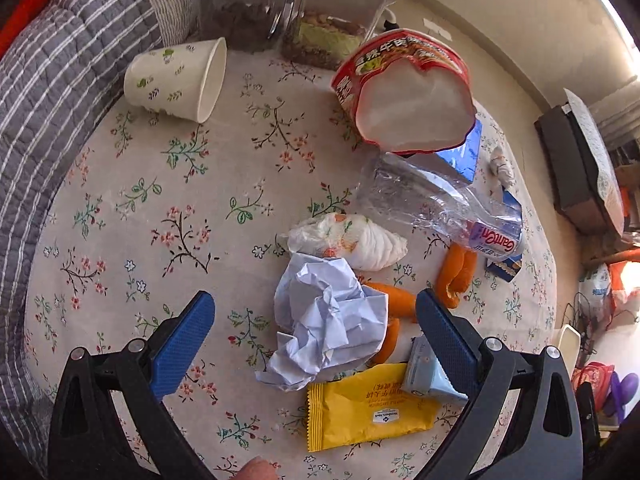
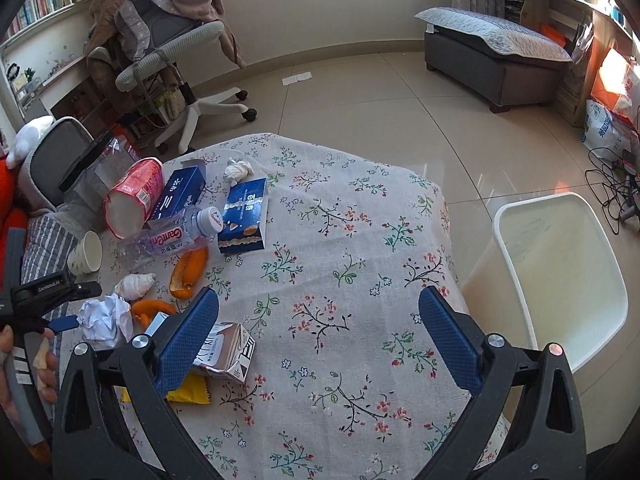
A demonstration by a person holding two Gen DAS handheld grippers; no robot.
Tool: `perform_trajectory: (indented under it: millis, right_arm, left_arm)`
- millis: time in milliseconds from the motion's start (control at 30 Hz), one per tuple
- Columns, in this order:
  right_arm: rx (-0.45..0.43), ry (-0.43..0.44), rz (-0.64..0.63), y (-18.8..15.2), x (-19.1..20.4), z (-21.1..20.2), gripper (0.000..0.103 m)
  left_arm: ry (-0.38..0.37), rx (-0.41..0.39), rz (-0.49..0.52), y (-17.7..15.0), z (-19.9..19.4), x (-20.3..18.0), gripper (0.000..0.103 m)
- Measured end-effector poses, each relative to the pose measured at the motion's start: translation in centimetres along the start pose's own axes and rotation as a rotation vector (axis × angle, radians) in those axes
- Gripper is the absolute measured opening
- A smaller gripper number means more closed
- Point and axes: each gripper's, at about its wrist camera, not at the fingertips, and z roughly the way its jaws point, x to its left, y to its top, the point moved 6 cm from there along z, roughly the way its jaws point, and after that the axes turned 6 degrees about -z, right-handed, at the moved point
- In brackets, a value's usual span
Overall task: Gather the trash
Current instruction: 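Grasp the crumpled white paper with the left gripper while the right gripper grasps the clear bottle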
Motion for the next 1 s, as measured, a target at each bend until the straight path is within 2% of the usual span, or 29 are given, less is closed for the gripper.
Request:
perform_trajectory:
  millis: [167, 200, 267, 333, 367, 433, 500, 600, 700, 833, 933, 1000]
  right_arm:
    - [0.015, -0.014, -0.019, -0.1, 0.1, 1.0, 0.096]
    - [0.017, -0.009, -0.016, -0.1, 0.1, 1.2, 0.096]
    - [0.025, 0.003, -0.013, -0.2, 0.3, 1.6, 0.096]
    - [0.03, 0.015, -0.021, -0.3, 0.7, 2.0, 0.096]
    - [0.032, 0.016, -0.031, -0.3, 1.0, 2.2, 0.096]
    - [0.03, 0.024, -0.056, -0.1, 1.7, 2.4, 0.096]
    - [0.016, 0.048, -0.094, 0.4, 2.9, 2.4, 0.096]
    - [-0.053, 0.074, -0.25, 1.7, 5.8, 1.8, 0.096]
    - [-0.112, 0.097, -0.518, 3.0, 10.2, 1.6, 0.096]
    - [-0.116, 0.054, -0.876, 4.0, 16.2, 3.1, 0.096]
    - [-0.115, 0.035, -1.026, 4.5, 19.7, 4.6, 0.095]
    - [-0.09, 0.02, -1.091, 4.7, 21.4, 6.1, 0.09]
  left_arm:
    - [-0.002, 0.038, -0.029, -0.8, 0.7, 1.5, 0.097]
    - [-0.004, 0.045, -0.029, -0.9, 0.7, 1.6, 0.095]
    - [-0.012, 0.061, -0.02, -1.7, 0.9, 1.9, 0.078]
    - [-0.044, 0.087, -0.02, -2.3, 1.2, 2.2, 0.054]
    - [-0.067, 0.094, -0.019, -2.4, 1.1, 2.3, 0.05]
    - [-0.092, 0.089, -0.008, -2.2, 0.7, 2.3, 0.028]
    - [-0.104, 0.073, -0.002, -2.0, 0.0, 2.5, 0.023]
    - [-0.164, 0.047, -0.005, -1.7, -1.9, 2.6, 0.019]
    - [-0.219, -0.011, 0.018, -1.0, -4.6, 2.0, 0.019]
    - [-0.256, -0.097, 0.034, -0.1, -7.7, 2.0, 0.019]
    - [-0.264, -0.139, 0.024, 0.8, -8.8, 2.4, 0.019]
    - [-0.265, -0.152, 0.006, 1.5, -8.9, 2.6, 0.019]
